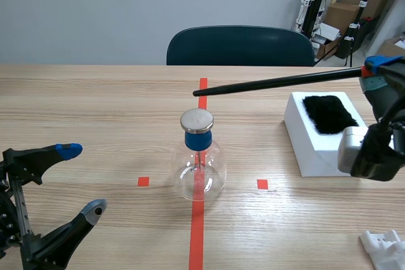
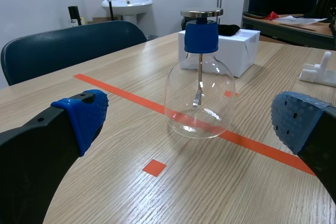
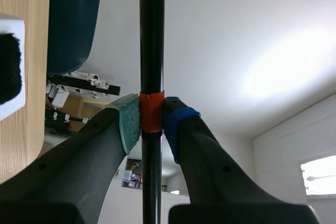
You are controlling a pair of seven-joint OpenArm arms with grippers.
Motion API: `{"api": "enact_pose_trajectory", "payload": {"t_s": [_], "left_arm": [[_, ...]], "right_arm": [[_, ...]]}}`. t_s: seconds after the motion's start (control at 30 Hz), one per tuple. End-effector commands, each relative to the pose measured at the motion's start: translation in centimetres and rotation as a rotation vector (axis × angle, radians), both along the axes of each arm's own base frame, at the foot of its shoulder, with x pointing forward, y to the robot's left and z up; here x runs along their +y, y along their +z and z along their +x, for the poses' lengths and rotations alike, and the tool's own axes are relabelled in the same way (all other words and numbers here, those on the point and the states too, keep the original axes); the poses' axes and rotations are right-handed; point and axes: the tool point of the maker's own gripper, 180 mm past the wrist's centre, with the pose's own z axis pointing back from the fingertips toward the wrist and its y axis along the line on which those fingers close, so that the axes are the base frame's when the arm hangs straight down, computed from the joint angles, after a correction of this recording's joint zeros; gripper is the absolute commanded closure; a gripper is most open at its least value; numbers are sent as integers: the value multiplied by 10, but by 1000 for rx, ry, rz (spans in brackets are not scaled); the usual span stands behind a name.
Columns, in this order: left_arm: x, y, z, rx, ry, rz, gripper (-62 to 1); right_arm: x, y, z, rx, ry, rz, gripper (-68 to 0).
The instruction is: Do the electroscope experiment. move the rod toward and away from the electroscope
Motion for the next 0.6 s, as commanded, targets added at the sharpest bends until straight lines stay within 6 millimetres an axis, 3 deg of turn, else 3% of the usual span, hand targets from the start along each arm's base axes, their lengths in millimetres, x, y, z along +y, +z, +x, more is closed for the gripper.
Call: {"api": "enact_pose_trajectory", "payload": {"t_s": [0.0, 0.57], "left_arm": [[2, 7, 2, -22, 3, -18, -623], [2, 7, 2, -23, 3, -18, -623]], "right_arm": [[3, 9, 1, -36, 7, -4, -4], [11, 2, -2, -29, 28, -52, -4]]}}
